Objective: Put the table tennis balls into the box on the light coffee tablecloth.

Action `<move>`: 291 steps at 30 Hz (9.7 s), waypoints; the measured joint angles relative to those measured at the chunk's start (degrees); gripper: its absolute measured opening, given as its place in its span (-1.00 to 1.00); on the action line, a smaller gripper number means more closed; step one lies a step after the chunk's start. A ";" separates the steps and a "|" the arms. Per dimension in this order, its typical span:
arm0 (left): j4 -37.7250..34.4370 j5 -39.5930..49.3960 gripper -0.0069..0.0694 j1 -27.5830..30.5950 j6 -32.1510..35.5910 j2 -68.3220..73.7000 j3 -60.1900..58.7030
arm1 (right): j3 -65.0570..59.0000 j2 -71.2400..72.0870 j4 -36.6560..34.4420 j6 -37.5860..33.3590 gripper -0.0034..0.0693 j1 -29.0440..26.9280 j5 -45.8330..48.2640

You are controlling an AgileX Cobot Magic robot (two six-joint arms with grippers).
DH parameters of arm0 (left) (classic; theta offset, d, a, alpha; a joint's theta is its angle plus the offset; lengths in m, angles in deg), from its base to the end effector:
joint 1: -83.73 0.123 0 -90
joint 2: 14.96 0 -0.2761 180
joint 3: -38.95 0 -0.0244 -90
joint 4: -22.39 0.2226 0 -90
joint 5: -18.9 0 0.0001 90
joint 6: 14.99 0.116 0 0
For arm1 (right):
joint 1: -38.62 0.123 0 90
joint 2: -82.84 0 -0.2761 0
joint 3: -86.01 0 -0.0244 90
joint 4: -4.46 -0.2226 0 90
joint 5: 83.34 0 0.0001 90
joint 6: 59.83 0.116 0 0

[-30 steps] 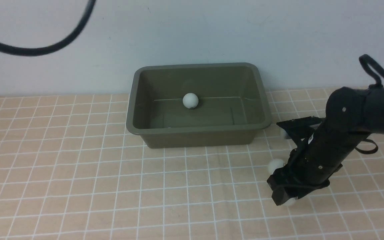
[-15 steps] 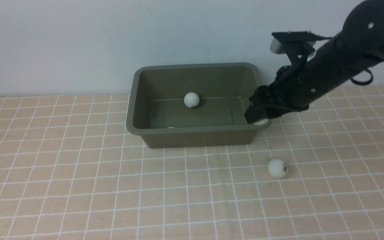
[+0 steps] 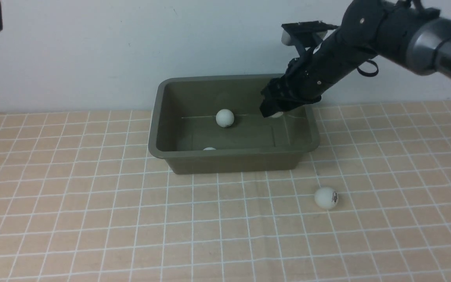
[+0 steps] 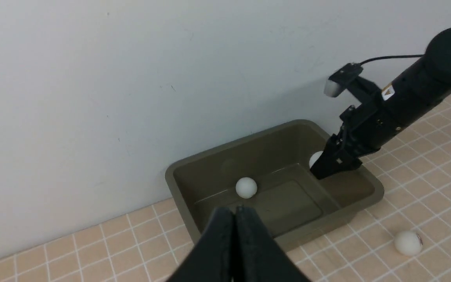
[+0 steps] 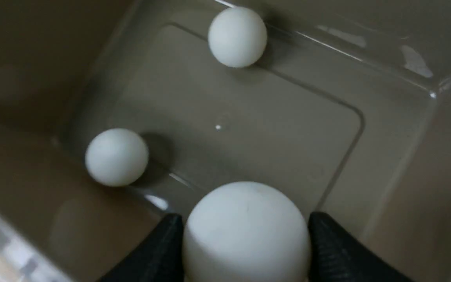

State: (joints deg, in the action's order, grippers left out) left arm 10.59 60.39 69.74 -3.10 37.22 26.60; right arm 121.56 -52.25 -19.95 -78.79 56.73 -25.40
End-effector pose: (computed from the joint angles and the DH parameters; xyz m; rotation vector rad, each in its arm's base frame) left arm 0.1242 -0.0472 0.4282 0.3666 1.8083 -0.2593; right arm 0.4292 0.1831 0.2066 -0.6555 2.6181 0.5508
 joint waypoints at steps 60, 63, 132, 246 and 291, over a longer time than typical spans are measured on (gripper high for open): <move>0.14 -1.66 -1.00 0.00 -0.13 -15.38 -22.05 | -35.12 30.87 13.69 10.03 0.38 0.00 11.10; 0.14 -1.66 -1.00 0.00 -0.08 -15.38 -22.32 | -38.63 29.01 13.21 8.08 0.38 0.00 5.47; -0.05 -1.85 -1.00 0.00 0.05 -15.38 -22.32 | 0.35 -3.66 -4.29 -4.07 0.32 0.05 -1.68; 0.11 -1.31 -1.00 0.00 -5.77 -44.83 -43.99 | -114.09 118.36 -4.17 -10.62 -0.95 -22.34 -51.18; 0.11 -1.31 -1.00 0.00 -5.77 -44.83 -43.99 | -114.28 127.59 25.69 23.61 -0.95 -22.34 -39.85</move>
State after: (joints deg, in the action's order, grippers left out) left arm 10.70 59.07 69.74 -8.87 -7.61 -17.38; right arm 7.28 75.34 5.74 -55.17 34.39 -65.25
